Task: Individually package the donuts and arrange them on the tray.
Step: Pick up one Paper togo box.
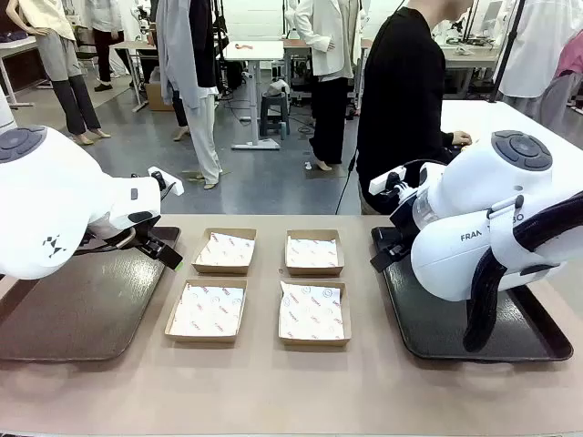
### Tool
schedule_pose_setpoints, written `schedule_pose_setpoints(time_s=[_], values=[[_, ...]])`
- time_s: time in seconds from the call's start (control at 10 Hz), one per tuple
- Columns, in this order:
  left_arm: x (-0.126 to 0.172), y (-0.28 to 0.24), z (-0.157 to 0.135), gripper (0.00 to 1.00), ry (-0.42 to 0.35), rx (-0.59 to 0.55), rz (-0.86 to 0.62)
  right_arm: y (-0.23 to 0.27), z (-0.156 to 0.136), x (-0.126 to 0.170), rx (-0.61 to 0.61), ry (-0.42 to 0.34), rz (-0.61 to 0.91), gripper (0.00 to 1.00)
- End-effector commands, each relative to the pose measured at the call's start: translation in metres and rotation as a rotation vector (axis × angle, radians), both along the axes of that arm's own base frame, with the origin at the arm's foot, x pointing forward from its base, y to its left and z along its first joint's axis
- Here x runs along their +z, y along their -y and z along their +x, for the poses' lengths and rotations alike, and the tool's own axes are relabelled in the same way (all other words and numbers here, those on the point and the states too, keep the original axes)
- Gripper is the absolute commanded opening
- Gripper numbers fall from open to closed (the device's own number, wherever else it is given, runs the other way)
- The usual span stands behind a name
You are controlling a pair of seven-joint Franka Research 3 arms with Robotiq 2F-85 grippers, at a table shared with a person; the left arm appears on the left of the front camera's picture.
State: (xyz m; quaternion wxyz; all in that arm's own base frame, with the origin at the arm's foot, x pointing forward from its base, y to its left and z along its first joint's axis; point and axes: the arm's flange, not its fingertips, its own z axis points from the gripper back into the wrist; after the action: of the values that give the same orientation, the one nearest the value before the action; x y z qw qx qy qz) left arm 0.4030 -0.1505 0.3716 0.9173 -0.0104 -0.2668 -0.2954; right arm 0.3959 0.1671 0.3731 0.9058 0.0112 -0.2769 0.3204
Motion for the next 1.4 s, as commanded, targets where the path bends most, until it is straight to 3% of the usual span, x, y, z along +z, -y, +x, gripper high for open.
schedule_pose_setpoints(time_s=[0.0,1.3], values=[[0.0000,0.0001,0.0000,1.00,0.000,0.000,0.000,0.0000,0.0000,0.0000,0.000,0.000,0.000,1.00],[0.0000,0.0001,0.0000,1.00,0.000,0.000,0.000,0.0000,0.0000,0.0000,0.000,0.000,0.000,1.00]])
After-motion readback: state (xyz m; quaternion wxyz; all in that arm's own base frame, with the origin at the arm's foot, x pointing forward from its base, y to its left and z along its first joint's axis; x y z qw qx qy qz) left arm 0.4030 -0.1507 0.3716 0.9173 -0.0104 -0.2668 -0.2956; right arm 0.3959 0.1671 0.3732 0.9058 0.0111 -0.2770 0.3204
